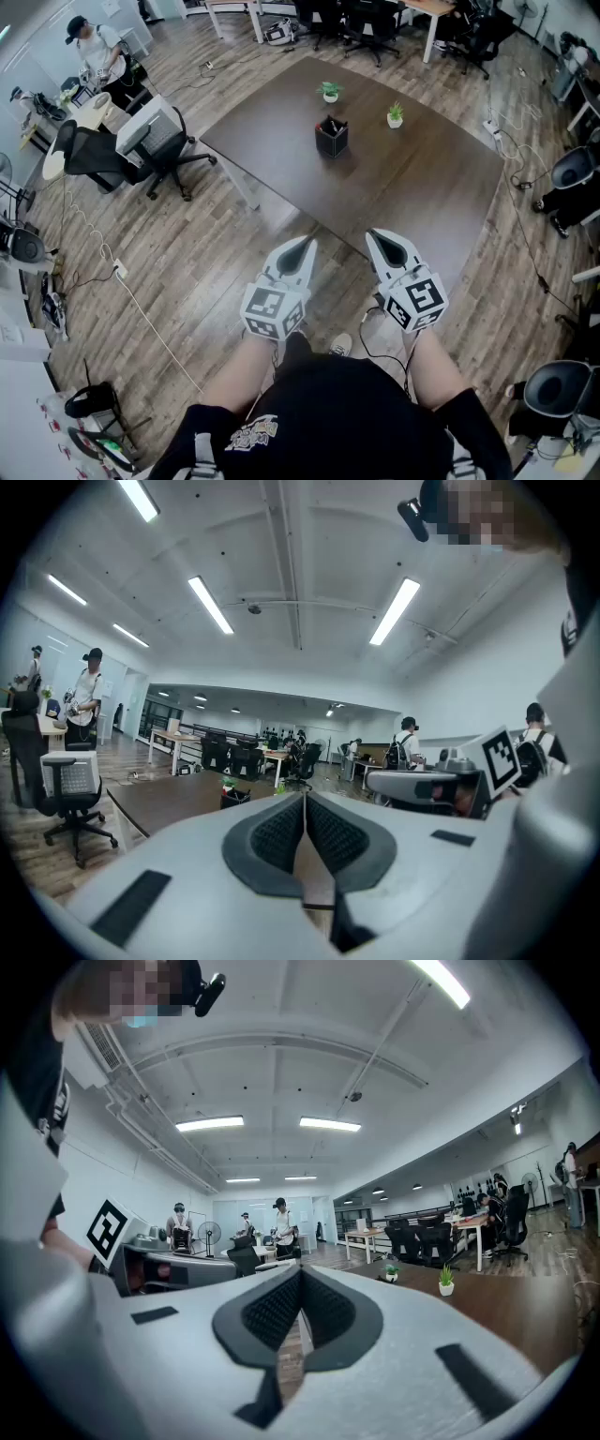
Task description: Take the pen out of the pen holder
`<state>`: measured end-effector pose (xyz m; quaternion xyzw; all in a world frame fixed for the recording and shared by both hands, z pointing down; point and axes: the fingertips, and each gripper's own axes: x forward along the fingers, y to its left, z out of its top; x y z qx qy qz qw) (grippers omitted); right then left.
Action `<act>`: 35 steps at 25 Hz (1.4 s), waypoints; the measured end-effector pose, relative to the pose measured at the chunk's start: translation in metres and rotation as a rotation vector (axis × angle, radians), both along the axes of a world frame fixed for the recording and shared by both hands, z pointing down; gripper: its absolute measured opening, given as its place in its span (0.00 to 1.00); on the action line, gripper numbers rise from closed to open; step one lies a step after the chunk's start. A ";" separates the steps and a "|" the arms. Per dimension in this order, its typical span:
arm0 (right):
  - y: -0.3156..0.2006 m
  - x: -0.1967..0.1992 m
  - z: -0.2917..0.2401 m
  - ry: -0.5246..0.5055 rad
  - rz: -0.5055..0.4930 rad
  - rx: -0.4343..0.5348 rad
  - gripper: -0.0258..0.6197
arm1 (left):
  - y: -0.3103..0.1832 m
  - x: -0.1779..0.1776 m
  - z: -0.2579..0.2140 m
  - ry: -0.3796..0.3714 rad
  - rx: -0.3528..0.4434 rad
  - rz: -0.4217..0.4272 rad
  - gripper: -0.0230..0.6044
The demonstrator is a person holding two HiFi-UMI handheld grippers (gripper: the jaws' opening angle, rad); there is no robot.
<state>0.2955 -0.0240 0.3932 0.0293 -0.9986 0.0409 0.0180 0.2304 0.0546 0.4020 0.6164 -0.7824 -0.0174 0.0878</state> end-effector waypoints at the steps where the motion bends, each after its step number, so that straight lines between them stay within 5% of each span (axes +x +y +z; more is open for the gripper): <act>1: 0.001 0.001 0.000 -0.002 -0.003 -0.004 0.05 | 0.001 0.001 0.001 0.001 0.000 -0.002 0.05; 15: 0.011 -0.010 -0.008 -0.039 -0.019 -0.034 0.10 | 0.010 -0.010 -0.006 -0.021 -0.004 -0.013 0.06; 21: 0.007 -0.026 -0.013 -0.058 0.003 -0.047 0.19 | 0.009 -0.026 -0.005 -0.022 -0.015 0.013 0.25; 27: 0.011 -0.053 -0.010 -0.049 0.011 -0.049 0.31 | 0.014 -0.051 0.001 -0.015 -0.019 0.036 0.31; 35: 0.021 -0.110 -0.010 -0.032 0.040 -0.062 0.33 | 0.028 -0.112 0.003 0.007 -0.019 0.052 0.32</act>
